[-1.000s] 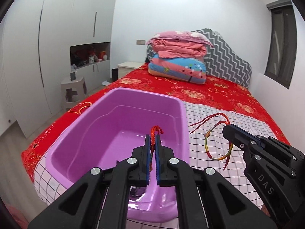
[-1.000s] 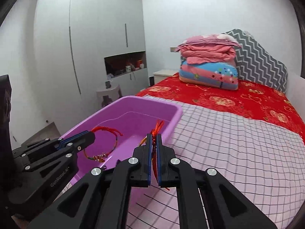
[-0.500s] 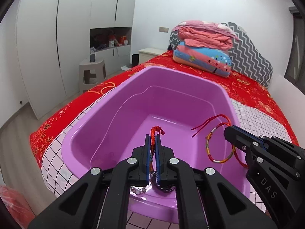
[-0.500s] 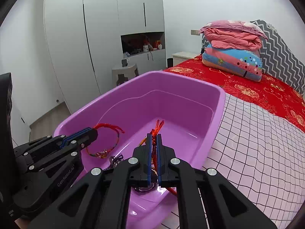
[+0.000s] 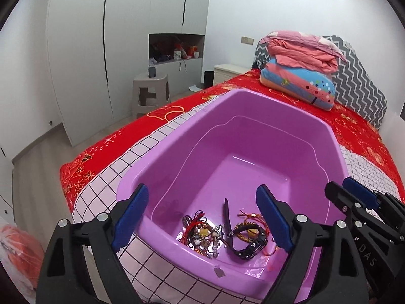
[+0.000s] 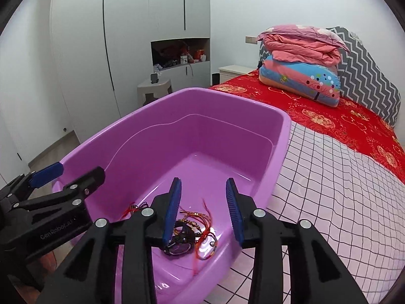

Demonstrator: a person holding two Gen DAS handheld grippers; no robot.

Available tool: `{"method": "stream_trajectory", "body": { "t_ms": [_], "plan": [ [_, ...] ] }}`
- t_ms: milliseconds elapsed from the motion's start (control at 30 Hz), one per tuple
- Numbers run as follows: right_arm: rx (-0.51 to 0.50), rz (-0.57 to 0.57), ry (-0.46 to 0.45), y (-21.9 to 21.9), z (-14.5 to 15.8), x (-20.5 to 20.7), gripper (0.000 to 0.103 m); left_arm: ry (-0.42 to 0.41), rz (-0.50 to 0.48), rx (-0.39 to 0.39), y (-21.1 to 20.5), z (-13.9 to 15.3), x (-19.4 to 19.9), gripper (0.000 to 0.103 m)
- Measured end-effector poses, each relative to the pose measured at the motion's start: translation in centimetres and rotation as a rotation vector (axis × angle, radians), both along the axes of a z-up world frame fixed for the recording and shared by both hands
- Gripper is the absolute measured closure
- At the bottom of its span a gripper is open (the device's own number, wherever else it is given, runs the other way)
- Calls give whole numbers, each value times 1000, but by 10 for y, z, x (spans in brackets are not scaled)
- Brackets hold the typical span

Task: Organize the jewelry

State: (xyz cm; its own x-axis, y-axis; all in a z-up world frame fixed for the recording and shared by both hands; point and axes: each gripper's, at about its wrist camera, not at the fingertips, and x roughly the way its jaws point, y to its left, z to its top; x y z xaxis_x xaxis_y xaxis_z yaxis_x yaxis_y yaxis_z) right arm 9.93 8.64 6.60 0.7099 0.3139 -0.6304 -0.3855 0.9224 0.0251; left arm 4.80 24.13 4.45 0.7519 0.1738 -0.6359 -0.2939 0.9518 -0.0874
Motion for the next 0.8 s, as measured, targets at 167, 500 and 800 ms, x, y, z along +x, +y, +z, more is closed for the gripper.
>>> {"method": "stream_trajectory", "body": {
  "t_ms": [167,500,800],
  "plan": [
    [16,-16,-6,-9,2,-6,62,10,3,12,-4,1,-2,11],
    [46,-30,-13,-21,9,-20,55,39,11,6,-7,6,-7,6],
    [59,-44,-10,-31,12,-27,49,54,29,71,-20,13,-15,6]
  ]
}}
